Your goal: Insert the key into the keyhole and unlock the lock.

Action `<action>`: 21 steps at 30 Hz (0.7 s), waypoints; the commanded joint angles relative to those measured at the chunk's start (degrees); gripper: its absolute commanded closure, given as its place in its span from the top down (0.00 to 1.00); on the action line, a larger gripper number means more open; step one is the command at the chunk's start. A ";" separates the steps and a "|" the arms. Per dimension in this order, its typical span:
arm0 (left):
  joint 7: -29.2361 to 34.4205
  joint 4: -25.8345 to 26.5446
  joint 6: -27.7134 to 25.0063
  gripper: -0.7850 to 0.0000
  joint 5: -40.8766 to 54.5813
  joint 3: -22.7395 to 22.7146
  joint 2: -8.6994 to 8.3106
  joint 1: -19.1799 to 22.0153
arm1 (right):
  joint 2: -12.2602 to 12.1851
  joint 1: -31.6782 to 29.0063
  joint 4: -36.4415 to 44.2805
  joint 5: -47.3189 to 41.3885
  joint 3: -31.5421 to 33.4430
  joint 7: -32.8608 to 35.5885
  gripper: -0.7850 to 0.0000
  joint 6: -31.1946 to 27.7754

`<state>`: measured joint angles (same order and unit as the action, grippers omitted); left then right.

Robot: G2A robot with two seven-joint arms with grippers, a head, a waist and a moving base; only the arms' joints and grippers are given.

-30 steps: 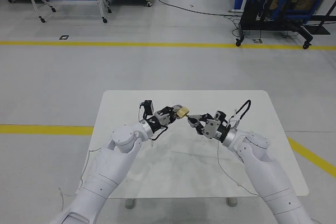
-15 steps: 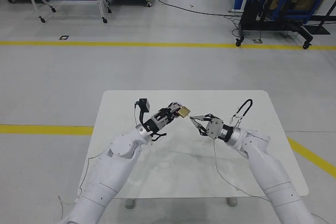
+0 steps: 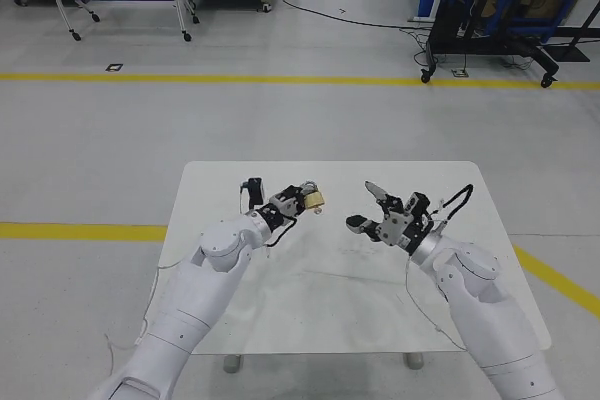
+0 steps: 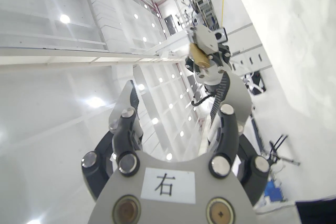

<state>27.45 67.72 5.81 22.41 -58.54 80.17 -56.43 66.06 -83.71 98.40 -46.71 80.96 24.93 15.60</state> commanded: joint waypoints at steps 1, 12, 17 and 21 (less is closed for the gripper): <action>0.42 -1.88 0.61 0.00 -5.67 2.22 0.12 1.76 | -0.28 -4.56 3.47 2.21 4.01 -4.18 1.00 -4.20; 7.76 -15.23 5.60 0.00 -25.35 18.69 4.08 12.81 | -0.39 -6.97 5.59 2.32 5.78 -5.11 1.00 -5.58; 9.53 -18.28 5.59 1.00 -26.25 20.72 5.42 14.33 | -0.39 -6.97 5.59 2.32 5.78 -5.11 1.00 -5.58; 9.17 -19.36 4.86 1.00 -24.22 18.50 5.33 14.87 | -0.39 -6.97 5.59 2.32 5.78 -5.11 1.00 -5.58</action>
<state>36.88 48.46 10.87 -2.11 -39.38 85.63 -41.62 65.67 -90.68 103.99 -44.39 86.74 19.82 10.02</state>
